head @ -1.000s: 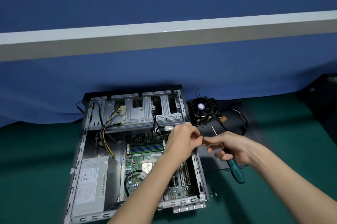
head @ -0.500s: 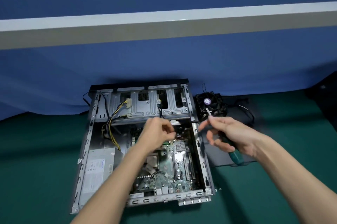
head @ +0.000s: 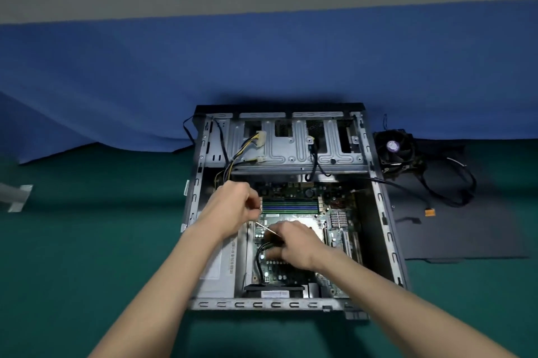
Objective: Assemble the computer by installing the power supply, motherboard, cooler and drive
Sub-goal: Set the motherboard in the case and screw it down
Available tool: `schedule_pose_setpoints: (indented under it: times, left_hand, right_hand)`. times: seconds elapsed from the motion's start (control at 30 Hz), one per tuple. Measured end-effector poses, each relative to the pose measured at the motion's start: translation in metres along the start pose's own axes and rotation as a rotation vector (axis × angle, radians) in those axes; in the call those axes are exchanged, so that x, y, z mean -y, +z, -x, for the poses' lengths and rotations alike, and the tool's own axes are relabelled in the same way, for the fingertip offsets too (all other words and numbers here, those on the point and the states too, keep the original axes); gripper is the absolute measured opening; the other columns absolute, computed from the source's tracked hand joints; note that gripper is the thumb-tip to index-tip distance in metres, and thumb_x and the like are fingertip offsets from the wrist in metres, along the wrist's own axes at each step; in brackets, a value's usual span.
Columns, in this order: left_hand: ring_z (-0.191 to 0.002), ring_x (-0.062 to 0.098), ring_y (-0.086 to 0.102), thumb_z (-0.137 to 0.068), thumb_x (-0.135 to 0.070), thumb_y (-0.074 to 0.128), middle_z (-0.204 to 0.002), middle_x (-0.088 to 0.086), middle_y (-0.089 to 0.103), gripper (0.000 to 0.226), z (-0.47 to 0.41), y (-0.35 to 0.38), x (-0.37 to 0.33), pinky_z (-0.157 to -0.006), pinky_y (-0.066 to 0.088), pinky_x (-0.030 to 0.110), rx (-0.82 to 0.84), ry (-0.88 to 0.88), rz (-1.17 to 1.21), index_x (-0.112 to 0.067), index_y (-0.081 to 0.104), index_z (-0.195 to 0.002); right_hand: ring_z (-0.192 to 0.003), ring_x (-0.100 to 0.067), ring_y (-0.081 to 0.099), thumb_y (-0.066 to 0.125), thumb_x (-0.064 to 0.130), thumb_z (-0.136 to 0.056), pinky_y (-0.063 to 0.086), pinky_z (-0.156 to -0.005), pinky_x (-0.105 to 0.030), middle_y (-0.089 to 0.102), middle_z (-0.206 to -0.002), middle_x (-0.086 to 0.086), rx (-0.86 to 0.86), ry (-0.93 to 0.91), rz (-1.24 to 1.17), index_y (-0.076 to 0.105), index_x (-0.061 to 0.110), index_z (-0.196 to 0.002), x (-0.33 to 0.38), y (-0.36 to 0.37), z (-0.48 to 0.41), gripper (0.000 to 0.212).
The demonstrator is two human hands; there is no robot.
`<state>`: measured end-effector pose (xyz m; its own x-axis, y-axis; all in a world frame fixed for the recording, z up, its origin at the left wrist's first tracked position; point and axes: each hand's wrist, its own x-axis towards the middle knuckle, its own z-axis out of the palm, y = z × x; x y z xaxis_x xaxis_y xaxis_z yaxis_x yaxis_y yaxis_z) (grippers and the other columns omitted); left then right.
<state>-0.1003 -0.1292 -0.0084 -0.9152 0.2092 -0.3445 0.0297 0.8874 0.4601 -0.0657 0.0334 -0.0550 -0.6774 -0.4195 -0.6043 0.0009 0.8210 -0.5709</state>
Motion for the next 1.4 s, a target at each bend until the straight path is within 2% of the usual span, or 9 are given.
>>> schedule_pose_setpoints:
  times: [0.13,0.27,0.37,0.5,0.7,0.83,0.97,1.07,1.4]
  left_hand:
    - [-0.074,0.014,0.06,-0.077,-0.022,0.077,-0.08,-0.005,0.068,0.004,0.0,0.003,0.007,-0.077,0.052,0.029,0.03,-0.02,0.031,-0.019,0.074,-0.079]
    - [-0.078,0.011,0.06,-0.078,-0.022,0.076,-0.079,-0.007,0.065,0.004,0.001,0.004,0.004,-0.081,0.052,0.03,0.077,0.012,0.025,-0.021,0.074,-0.08]
    - [-0.079,0.008,0.06,-0.078,-0.023,0.077,-0.084,-0.008,0.068,0.007,0.0,0.005,-0.003,-0.083,0.053,0.03,0.149,0.039,0.002,-0.022,0.074,-0.085]
    - [-0.082,0.013,0.06,-0.076,-0.028,0.079,-0.083,-0.005,0.071,0.011,-0.002,0.01,-0.012,-0.086,0.041,0.023,0.246,0.067,-0.11,-0.02,0.075,-0.082]
    - [-0.084,0.019,0.057,-0.07,-0.027,0.083,-0.074,-0.005,0.061,0.014,-0.008,0.016,-0.026,-0.068,0.043,0.029,0.289,0.137,-0.238,-0.022,0.072,-0.077]
    - [-0.082,0.022,0.06,-0.069,-0.024,0.083,-0.069,-0.004,0.055,0.015,-0.009,0.027,-0.036,-0.056,0.034,0.025,0.34,0.166,-0.213,-0.019,0.071,-0.076]
    - [-0.076,0.019,0.053,-0.072,-0.025,0.082,-0.072,-0.001,0.061,0.014,-0.008,0.038,-0.035,-0.061,0.035,0.026,0.326,0.155,-0.153,-0.018,0.073,-0.079]
    - [-0.074,0.019,0.052,-0.073,-0.027,0.081,-0.069,-0.002,0.057,0.014,-0.008,0.039,-0.032,-0.054,0.032,0.025,0.319,0.132,-0.119,-0.017,0.073,-0.078]
    - [-0.089,0.024,0.056,-0.078,-0.023,0.077,-0.087,0.005,0.063,0.013,-0.007,0.042,-0.027,-0.069,0.04,0.029,0.267,0.148,-0.09,-0.017,0.072,-0.087]
  right_hand:
    - [-0.094,-0.019,0.064,0.07,0.011,-0.085,0.051,-0.09,-0.042,0.07,-0.097,-0.003,0.004,0.034,-0.137,0.066,0.017,-0.084,-0.013,-0.001,-0.003,0.007]
    - [-0.086,-0.018,0.069,0.057,-0.006,-0.086,0.058,-0.078,-0.037,0.071,-0.096,-0.008,0.043,0.108,-0.151,0.061,0.014,-0.071,-0.03,-0.006,0.005,0.026]
    - [-0.053,-0.011,0.065,0.06,0.0,-0.09,0.054,-0.053,-0.029,0.07,-0.078,-0.011,0.146,0.173,-0.459,0.061,0.002,-0.078,-0.041,-0.003,0.011,0.013]
    - [-0.032,-0.012,0.039,0.055,0.027,-0.097,0.03,-0.032,-0.021,0.07,-0.071,-0.013,0.123,0.168,-0.822,0.061,0.001,-0.097,-0.046,-0.001,0.018,0.027]
    - [-0.034,-0.009,0.031,0.065,0.02,-0.089,0.032,-0.033,-0.02,0.069,-0.075,-0.019,0.157,0.12,-1.057,0.067,0.007,-0.113,-0.042,-0.003,0.02,0.028]
    - [-0.032,-0.007,0.03,0.063,0.015,-0.09,0.032,-0.034,-0.019,0.066,-0.062,-0.009,0.179,0.119,-1.115,0.06,-0.005,-0.114,-0.043,-0.003,0.023,0.03]
    - [-0.033,-0.008,0.03,0.059,0.004,-0.092,0.032,-0.034,-0.021,0.067,-0.08,-0.024,0.148,0.19,-1.112,0.062,-0.014,-0.102,-0.045,-0.002,0.019,0.021]
    - [-0.032,-0.008,0.03,0.058,0.002,-0.093,0.033,-0.034,-0.02,0.068,-0.078,-0.024,0.147,0.215,-1.117,0.062,-0.01,-0.096,-0.045,0.0,0.018,0.014]
    - [-0.031,-0.008,0.028,0.055,0.002,-0.094,0.032,-0.033,-0.019,0.066,-0.08,-0.026,0.166,0.233,-1.186,0.055,0.0,-0.096,-0.045,-0.001,0.015,0.002]
